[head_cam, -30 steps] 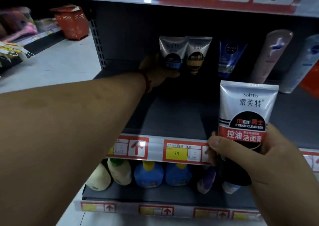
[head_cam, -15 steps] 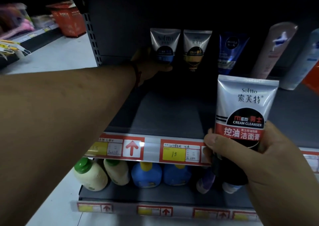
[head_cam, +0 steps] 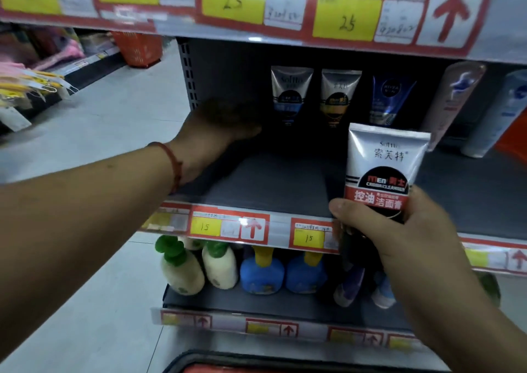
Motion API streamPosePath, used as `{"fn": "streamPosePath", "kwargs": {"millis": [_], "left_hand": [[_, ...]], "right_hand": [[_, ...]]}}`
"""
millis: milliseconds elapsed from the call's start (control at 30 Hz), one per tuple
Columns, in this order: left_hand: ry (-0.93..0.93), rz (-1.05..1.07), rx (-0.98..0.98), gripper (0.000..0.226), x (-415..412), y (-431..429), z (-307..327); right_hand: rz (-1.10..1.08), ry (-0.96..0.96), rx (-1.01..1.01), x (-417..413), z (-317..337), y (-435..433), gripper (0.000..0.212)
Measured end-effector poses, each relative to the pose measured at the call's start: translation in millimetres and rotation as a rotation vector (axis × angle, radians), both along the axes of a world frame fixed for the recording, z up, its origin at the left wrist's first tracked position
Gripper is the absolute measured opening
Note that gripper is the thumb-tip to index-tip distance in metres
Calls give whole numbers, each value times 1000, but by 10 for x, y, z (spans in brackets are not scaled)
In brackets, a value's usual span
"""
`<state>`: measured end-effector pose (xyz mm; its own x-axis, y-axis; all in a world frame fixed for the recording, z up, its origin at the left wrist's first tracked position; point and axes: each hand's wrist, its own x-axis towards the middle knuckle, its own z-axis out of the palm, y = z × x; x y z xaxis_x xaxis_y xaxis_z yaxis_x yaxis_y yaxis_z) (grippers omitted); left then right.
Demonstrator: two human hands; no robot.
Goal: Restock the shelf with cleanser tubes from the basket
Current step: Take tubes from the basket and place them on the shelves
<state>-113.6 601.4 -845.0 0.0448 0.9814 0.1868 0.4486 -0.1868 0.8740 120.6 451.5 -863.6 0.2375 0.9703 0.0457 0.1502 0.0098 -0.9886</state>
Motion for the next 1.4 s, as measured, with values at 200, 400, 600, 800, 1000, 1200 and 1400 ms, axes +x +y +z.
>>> {"fn": "streamPosePath", "kwargs": {"millis": [200,400,600,800,1000,1200,1400], "left_hand": [[-285,38,-88,29,-373,-585,54],[-477,-155,-247,28,-582,-681,212],[-478,-165,-178,27,-848,-398,150],[-511,-142,-96,32,-871,64,110],[-497,-198,-75,31,-893,336,58],[-390,-53,-10,13,-794,663,1],[-262,58,-79,10,-678,776,-199]], "right_hand": [[38,-35,75,-636,202,152,29],[167,-217,117,-1289,244,636,50],[300,-299,55,-1563,185,1119,27],[352,-230,93,-1446,121,1631,45],[219,-356,151,-1429,71,2050,37],[98,-381,185,-1417,29,2316,33],[114,-417,87,-1382,-236,2349,26]]}}
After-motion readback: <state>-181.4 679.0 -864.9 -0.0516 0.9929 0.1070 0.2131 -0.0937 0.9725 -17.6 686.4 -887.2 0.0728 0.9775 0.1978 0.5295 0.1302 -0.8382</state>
